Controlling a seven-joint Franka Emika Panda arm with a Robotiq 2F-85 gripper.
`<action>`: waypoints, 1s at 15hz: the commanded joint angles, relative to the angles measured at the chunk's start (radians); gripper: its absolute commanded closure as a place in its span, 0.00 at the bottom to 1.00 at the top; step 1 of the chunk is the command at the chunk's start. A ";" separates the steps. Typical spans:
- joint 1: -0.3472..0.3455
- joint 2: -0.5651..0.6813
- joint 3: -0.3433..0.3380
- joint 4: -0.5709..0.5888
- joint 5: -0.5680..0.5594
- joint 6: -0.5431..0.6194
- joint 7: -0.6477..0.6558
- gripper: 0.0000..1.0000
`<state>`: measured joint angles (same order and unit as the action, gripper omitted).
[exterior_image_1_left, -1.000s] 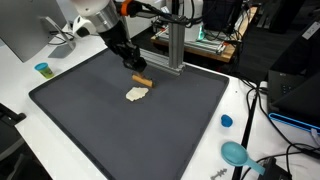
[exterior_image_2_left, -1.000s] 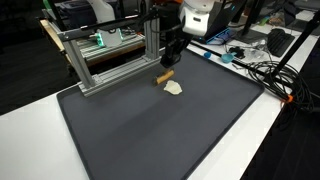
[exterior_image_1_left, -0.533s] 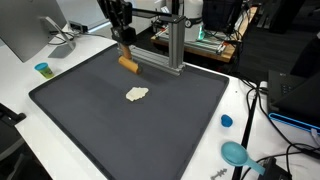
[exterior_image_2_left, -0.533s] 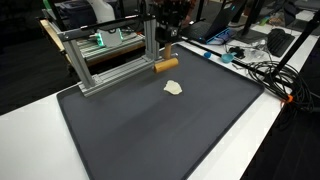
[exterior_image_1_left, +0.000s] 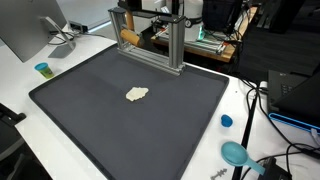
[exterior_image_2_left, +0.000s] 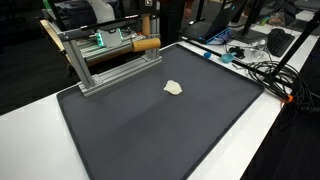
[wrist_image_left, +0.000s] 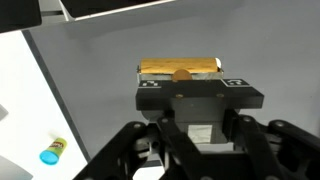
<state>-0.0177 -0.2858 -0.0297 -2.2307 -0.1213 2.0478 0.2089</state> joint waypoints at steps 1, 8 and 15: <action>-0.001 -0.030 0.024 -0.034 0.035 0.045 0.012 0.79; 0.010 -0.180 0.082 -0.202 0.030 0.066 0.046 0.79; -0.009 -0.279 0.059 -0.369 0.080 0.095 0.043 0.79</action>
<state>-0.0153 -0.4804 0.0413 -2.5207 -0.0709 2.1092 0.2583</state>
